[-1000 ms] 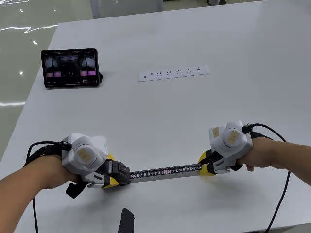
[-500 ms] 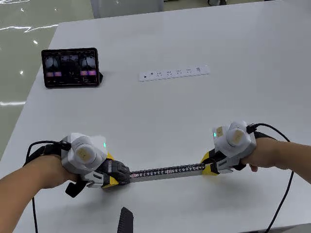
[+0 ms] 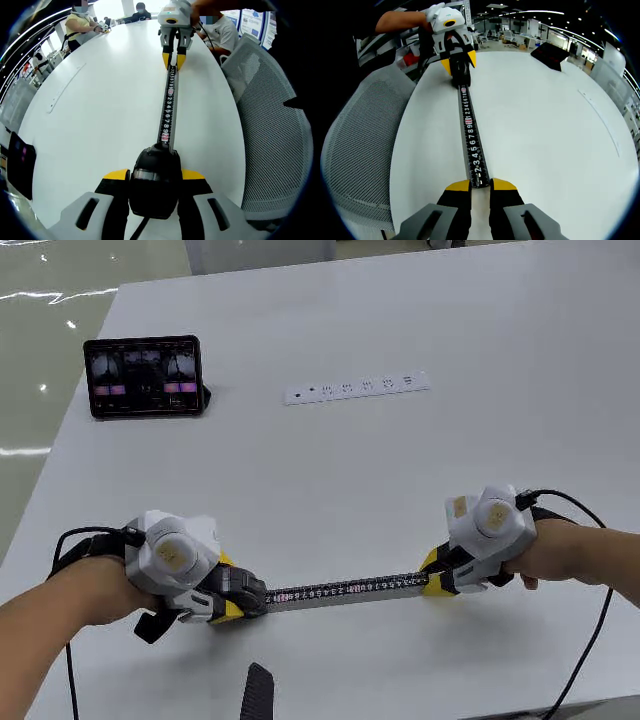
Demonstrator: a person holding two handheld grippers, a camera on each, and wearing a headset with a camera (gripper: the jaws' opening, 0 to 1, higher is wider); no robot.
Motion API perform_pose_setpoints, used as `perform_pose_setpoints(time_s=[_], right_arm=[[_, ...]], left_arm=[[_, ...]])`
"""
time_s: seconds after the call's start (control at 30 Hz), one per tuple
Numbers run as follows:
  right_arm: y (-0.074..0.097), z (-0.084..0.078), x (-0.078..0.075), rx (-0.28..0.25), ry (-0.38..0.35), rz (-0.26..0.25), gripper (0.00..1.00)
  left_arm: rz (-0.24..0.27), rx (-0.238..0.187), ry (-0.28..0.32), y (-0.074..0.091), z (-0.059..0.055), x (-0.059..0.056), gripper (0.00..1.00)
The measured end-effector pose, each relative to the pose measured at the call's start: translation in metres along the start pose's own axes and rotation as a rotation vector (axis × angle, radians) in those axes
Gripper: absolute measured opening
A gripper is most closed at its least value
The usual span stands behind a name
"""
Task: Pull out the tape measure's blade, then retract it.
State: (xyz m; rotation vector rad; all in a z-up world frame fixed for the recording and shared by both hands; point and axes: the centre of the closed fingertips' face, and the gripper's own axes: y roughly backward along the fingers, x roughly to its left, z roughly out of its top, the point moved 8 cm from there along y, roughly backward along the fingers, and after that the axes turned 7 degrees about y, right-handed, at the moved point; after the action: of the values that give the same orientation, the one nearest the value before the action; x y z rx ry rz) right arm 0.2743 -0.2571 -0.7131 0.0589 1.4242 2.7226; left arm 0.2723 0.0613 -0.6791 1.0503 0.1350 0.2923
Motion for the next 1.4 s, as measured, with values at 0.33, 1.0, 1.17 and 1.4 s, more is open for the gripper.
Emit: perform_pose_setpoints(time_s=[0.33,1.0,1.17,1.4], right_arm=[[0.0029,-0.0044,-0.0009,0.003,-0.007,-0.003,0.09],[0.0062,-0.0082,-0.0014,0.006,-0.030,-0.008,0.09],[0.0054,-0.0066,-0.0010,0.025,-0.007,-0.009,0.10],[0.0041,-0.0029,-0.0017,0.063,0.031,0.009,0.11]], left_arm=[[0.001,0.000,0.001,0.0003,-0.0007,0.0003,0.32],[0.003,-0.004,0.002,-0.0001,-0.0006,-0.0001,0.32],[0.004,-0.009,0.002,-0.0004,-0.0003,-0.0006,0.32],[-0.010,-0.010,-0.007,-0.0004,0.0014,0.0014,0.33]])
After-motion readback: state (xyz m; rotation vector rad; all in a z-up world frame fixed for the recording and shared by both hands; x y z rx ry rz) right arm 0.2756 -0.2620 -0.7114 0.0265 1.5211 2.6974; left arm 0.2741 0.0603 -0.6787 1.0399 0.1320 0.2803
